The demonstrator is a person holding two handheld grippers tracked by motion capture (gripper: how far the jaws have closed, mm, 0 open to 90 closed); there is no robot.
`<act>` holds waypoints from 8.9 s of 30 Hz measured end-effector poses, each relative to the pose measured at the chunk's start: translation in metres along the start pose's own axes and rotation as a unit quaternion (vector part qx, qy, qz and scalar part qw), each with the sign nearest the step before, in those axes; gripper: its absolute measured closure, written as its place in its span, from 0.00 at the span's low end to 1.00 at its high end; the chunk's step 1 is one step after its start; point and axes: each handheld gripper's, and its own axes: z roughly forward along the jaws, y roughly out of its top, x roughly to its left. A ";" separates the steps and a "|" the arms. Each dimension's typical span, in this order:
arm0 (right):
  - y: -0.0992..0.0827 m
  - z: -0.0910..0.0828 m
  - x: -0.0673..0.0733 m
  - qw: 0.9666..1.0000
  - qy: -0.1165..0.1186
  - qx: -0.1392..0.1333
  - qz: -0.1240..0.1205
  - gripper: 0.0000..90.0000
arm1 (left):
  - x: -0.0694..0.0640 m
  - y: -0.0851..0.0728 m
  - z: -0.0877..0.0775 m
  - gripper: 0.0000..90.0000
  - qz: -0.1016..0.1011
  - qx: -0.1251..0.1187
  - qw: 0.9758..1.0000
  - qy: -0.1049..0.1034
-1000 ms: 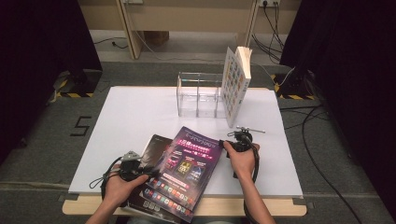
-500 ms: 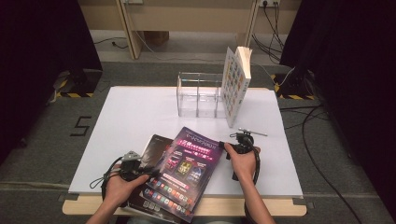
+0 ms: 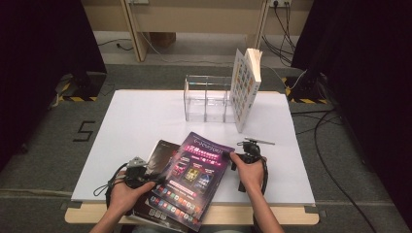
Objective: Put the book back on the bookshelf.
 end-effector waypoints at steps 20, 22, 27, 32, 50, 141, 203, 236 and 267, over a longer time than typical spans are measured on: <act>0.006 -0.004 0.008 1.000 0.024 -0.001 0.005 0.86 | 0.002 0.000 -0.002 0.72 0.001 0.000 1.000 -0.004; 0.006 -0.005 0.009 1.000 0.029 -0.008 0.010 0.87 | 0.002 0.001 -0.002 0.71 0.001 0.001 1.000 -0.008; 0.008 -0.009 0.014 0.998 0.043 -0.030 0.020 0.90 | 0.004 0.006 -0.009 0.70 -0.007 -0.022 0.999 -0.022; 0.011 -0.014 0.017 0.997 0.056 -0.044 0.023 0.92 | 0.005 0.007 -0.012 0.68 -0.010 -0.032 0.999 -0.025; 0.028 -0.051 0.048 0.988 0.022 -0.136 -0.062 0.94 | 0.004 0.005 -0.010 0.67 -0.013 -0.035 0.999 -0.024; 0.134 -0.087 0.116 0.906 -0.112 -0.353 -0.207 0.94 | 0.009 0.003 -0.005 0.67 -0.018 -0.035 0.999 -0.024; 0.065 -0.067 0.079 0.921 -0.065 -0.290 -0.251 0.83 | 0.006 0.001 -0.003 0.67 -0.016 -0.034 0.999 -0.028; 0.089 -0.062 0.096 0.918 -0.092 -0.316 -0.222 0.94 | 0.007 0.001 -0.003 0.67 -0.017 -0.034 0.999 -0.028; 0.122 -0.020 0.097 0.907 -0.133 -0.341 -0.206 0.94 | 0.009 0.000 -0.002 0.67 -0.020 -0.033 0.999 -0.027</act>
